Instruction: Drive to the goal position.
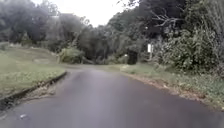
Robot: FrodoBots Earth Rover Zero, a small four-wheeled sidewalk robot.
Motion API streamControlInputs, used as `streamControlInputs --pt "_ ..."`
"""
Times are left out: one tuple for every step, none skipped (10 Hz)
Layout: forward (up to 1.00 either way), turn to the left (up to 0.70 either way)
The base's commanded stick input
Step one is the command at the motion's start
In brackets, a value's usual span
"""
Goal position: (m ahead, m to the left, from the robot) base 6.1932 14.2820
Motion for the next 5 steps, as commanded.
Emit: streamControlInputs --pt "0.70 0.17" --pt "0.70 0.08" --pt "0.70 0.00" --pt "0.70 0.00" --pt "0.70 0.00"
